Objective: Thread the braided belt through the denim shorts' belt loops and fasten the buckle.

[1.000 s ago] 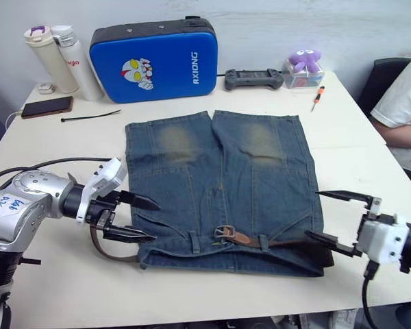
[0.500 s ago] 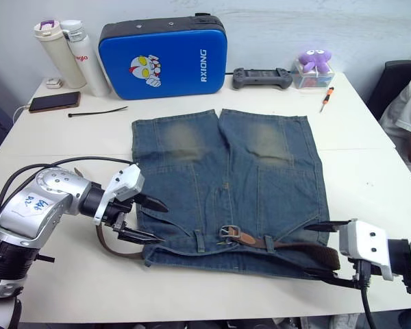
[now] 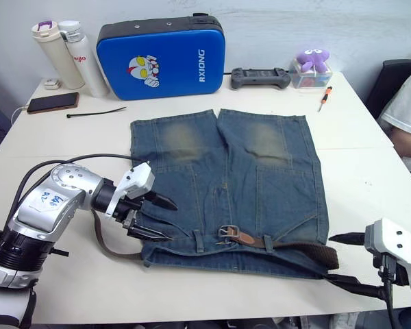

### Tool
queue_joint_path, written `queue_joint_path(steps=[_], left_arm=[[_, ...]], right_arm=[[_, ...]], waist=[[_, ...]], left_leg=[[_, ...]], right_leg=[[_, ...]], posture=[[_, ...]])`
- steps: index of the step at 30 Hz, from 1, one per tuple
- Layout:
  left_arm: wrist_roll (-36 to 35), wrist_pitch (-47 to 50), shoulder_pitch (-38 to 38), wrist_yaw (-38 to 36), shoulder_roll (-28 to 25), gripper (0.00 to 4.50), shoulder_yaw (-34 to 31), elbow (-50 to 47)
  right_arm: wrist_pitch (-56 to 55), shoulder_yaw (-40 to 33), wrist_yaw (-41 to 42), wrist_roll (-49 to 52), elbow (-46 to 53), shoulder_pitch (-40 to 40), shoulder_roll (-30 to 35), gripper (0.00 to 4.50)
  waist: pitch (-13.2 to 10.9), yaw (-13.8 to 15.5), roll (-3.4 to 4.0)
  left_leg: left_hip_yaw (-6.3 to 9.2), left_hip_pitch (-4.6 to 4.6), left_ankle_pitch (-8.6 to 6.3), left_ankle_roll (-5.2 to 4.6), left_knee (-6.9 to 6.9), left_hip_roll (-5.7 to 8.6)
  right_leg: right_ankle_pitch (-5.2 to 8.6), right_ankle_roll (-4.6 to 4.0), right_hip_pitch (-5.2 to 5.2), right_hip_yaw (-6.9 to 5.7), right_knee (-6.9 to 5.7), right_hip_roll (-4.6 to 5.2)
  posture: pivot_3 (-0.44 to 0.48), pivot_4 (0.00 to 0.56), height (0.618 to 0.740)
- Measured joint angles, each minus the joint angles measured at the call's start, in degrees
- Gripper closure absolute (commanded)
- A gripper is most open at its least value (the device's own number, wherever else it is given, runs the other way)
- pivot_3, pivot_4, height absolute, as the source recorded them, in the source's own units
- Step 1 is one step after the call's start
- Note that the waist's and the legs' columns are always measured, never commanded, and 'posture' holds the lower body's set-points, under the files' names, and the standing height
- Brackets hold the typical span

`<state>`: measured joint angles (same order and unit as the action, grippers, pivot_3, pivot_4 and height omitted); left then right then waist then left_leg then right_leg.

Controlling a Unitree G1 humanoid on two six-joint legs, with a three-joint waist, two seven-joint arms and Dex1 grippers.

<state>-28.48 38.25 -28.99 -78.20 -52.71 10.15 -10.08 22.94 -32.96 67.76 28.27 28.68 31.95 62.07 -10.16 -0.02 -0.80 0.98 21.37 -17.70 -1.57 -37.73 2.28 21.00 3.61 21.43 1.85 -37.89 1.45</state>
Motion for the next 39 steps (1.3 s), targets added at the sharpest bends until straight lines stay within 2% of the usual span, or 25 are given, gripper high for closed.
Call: queue_joint_path(steps=[9,11,14,15,16,20,33,37,38,39], left_arm=[[0.71,-0.23,0.0,-0.17,0.18,0.02,0.01,0.02],[0.76,-0.26,0.01,-0.16,0.18,0.0,0.01,0.02],[0.86,-0.31,0.03,-0.14,0.18,0.0,0.01,0.02],[0.88,-0.32,0.03,-0.13,0.18,0.0,0.01,0.02],[0.96,-0.42,0.03,-0.11,0.26,0.0,0.01,0.02],[1.44,-0.85,0.03,-0.03,0.62,0.0,0.01,0.02],[3.05,-2.65,-0.21,-0.17,2.32,0.0,0.68,2.14],[2.94,-2.58,-0.63,-0.62,2.17,0.0,0.57,2.2],[2.54,-2.06,-0.58,-0.87,1.91,0.0,0.1,2.03],[1.8,-1.3,-0.52,-0.99,1.68,0.0,-0.39,1.88]], right_arm=[[2.47,3.13,0.34,-0.64,-4.13,-6.68,0.34,0.0],[3.31,3.82,0.66,-1.21,-4.43,-7.52,0.36,0.49],[3.8,4.16,1.23,-1.53,-4.53,-8.52,0.42,1.89],[3.83,4.22,1.26,-1.61,-4.53,-8.59,0.42,2.09],[3.96,4.73,1.42,-1.88,-4.58,-8.84,0.52,2.67],[4.62,6.23,1.65,-2.48,-4.59,-9.0,0.6,4.48],[5.2,5.62,2.05,-3.67,-3.23,-8.75,0.58,4.48],[13.03,3.16,1.42,2.71,-1.29,-13.46,0.81,4.48],[17.18,2.31,0.96,6.13,-0.72,-16.51,2.07,3.84],[20.24,1.59,0.58,8.89,-0.22,-18.86,3.13,3.55]], waist=[[0.0,0.0,0.0],[0.0,0.01,0.0],[0.0,0.02,0.0],[0.0,0.02,0.0],[0.0,0.01,0.0],[0.0,0.0,0.0],[0.0,0.03,0.0],[0.0,-0.31,0.01],[-0.01,-0.36,0.02],[-0.01,-0.37,0.03]], left_leg=[[0.0,0.0,0.0,0.0,0.0,0.0],[0.0,0.0,0.0,0.0,0.0,0.0],[0.0,0.01,0.0,0.0,0.0,0.0],[0.0,0.01,0.0,0.0,0.0,0.0],[0.0,0.01,0.0,0.0,0.0,0.0],[0.0,0.01,0.0,0.0,0.0,0.0],[0.0,0.01,0.0,0.01,0.0,0.0],[-0.02,-0.01,0.01,0.02,0.0,-0.01],[-0.01,-0.02,0.01,0.03,0.0,-0.01],[0.0,-0.01,0.02,0.03,0.02,-0.01]], right_leg=[[0.0,0.0,0.01,0.0,0.0,0.0],[0.0,0.0,0.01,0.0,0.01,0.0],[0.0,0.0,0.01,0.0,0.01,0.0],[0.0,0.0,0.01,0.0,0.01,0.0],[0.0,0.0,0.01,0.0,0.01,0.0],[0.0,0.0,0.01,0.0,0.0,0.0],[0.0,0.0,0.01,-0.01,0.0,0.0],[0.0,0.0,0.04,0.03,-0.05,-0.01],[0.0,0.0,0.04,0.03,-0.05,-0.01],[0.0,0.0,0.05,0.02,-0.05,-0.01]], posture=[[0.0,0.15,0.74],[0.0,0.15,0.74],[0.0,0.15,0.74],[0.0,0.15,0.74],[0.0,0.15,0.74],[0.0,0.15,0.74],[0.0,0.15,0.74],[0.0,0.15,0.74],[0.0,0.15,0.74],[0.0,0.15,0.74]])
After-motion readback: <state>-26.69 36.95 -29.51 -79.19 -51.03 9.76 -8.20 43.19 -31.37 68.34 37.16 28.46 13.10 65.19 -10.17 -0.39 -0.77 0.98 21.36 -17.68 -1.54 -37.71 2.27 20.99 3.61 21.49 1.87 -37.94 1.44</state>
